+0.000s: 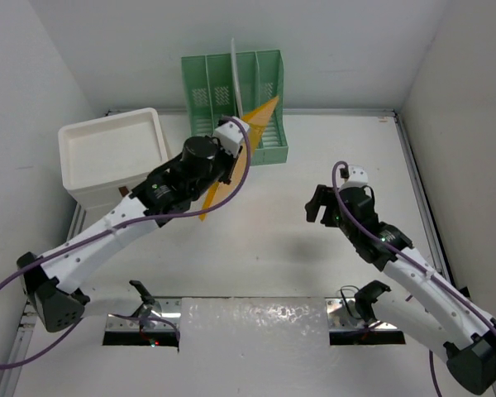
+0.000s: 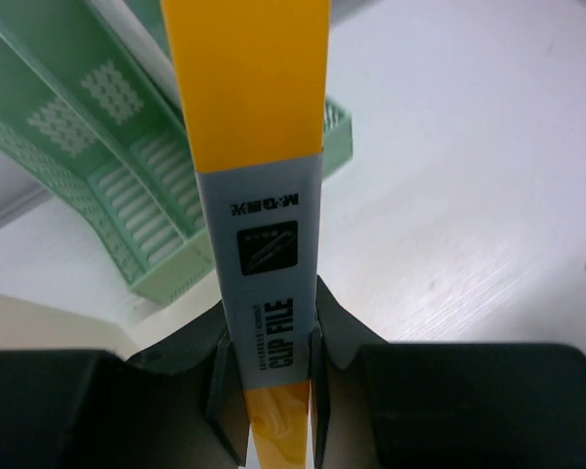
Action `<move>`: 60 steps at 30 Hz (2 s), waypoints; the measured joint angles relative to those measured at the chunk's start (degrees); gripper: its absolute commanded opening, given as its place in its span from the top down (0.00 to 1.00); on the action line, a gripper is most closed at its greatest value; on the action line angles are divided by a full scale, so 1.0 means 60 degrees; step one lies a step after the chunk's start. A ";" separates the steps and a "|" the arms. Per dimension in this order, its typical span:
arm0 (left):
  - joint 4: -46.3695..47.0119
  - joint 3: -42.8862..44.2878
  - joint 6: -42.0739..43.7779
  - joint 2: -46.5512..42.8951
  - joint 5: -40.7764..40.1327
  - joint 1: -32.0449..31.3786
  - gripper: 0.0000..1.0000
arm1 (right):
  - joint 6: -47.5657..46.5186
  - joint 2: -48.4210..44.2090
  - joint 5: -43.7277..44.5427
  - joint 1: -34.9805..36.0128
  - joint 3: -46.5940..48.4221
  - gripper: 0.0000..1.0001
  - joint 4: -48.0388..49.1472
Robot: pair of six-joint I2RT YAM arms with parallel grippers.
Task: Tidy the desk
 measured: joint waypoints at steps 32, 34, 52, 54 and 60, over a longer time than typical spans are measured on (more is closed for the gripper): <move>0.8757 0.0306 0.1486 0.2765 -0.6295 0.0331 1.00 | -0.0634 0.0466 0.0674 0.0000 -0.0372 0.18 0.0073; 0.9526 0.0240 0.2087 0.3085 -0.6280 0.0342 1.00 | -0.0648 0.0583 0.0714 0.0000 -0.0372 0.18 0.0073; 1.0561 -0.0091 0.2044 0.3177 -0.3712 0.2299 1.00 | -0.0758 0.0867 0.0925 0.0000 -0.0488 0.18 0.0146; 1.0484 -0.0361 0.2051 0.3155 -0.3191 0.2543 1.00 | -0.0783 0.0863 0.0943 0.0000 -0.0488 0.18 0.0146; 1.0451 -0.0856 0.1880 0.3173 -0.1865 0.2852 1.00 | -0.0798 0.0867 0.0954 0.0000 -0.0488 0.18 0.0146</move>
